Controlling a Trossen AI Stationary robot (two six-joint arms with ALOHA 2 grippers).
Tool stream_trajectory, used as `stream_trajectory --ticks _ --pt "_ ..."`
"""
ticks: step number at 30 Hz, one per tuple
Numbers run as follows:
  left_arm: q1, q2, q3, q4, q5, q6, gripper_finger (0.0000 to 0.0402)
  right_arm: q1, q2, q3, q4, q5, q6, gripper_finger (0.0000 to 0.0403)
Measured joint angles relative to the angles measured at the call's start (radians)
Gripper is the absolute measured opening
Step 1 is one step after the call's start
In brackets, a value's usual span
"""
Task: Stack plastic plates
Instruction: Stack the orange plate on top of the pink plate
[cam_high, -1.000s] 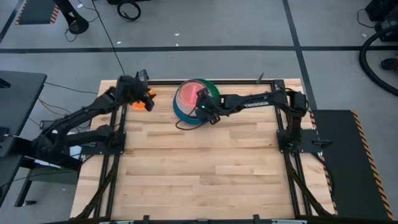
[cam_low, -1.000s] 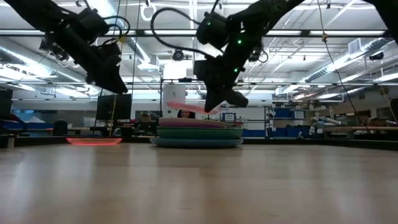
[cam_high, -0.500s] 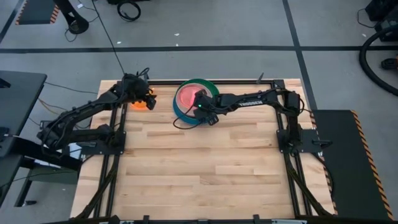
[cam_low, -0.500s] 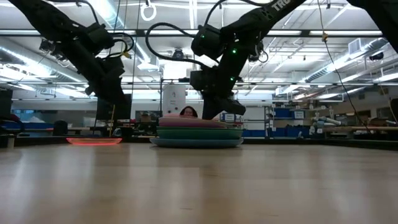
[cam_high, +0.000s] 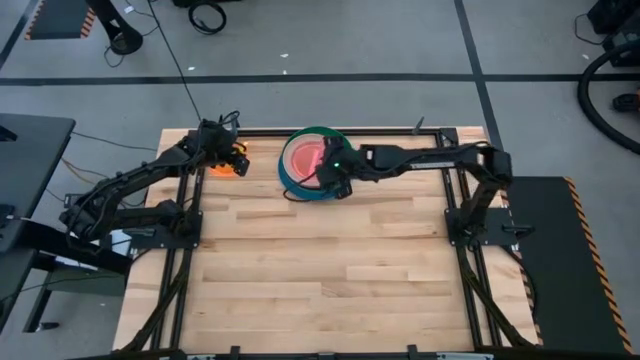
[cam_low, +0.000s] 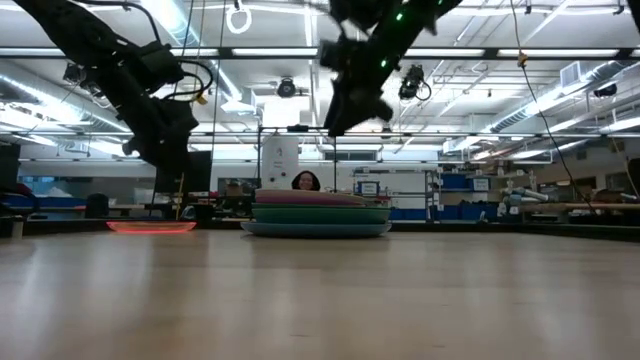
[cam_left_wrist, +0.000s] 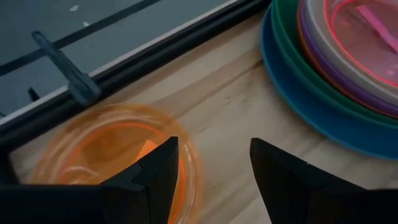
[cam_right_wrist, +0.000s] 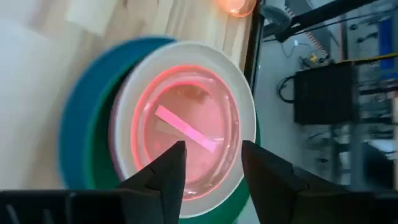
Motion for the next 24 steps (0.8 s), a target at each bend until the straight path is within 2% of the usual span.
stream_trajectory --ticks 4,8,13,16,18,24 --pt "-0.029 0.001 -0.011 0.022 -0.054 -0.002 0.0205 0.007 -0.081 0.0 -0.085 -0.098 0.149 0.0167" --pt "-0.07 0.049 -0.032 0.059 -0.158 -0.033 0.0205 0.023 -0.152 -0.04 -0.117 -0.169 0.268 0.0165" --pt "-0.164 0.187 -0.033 0.12 -0.19 -0.1 0.0205 0.059 -0.211 -0.129 -0.067 -0.141 0.317 0.0165" --pt "-0.204 0.284 -0.032 0.177 -0.275 -0.171 0.0205 0.078 -0.218 -0.156 -0.057 -0.116 0.331 0.0165" --pt "-0.205 0.344 -0.032 0.203 -0.328 -0.206 0.0205 0.089 -0.216 -0.16 -0.057 -0.096 0.34 0.0165" --pt "-0.167 0.441 -0.032 0.319 -0.37 -0.255 0.0193 0.111 -0.215 -0.161 -0.056 -0.085 0.372 0.0165"
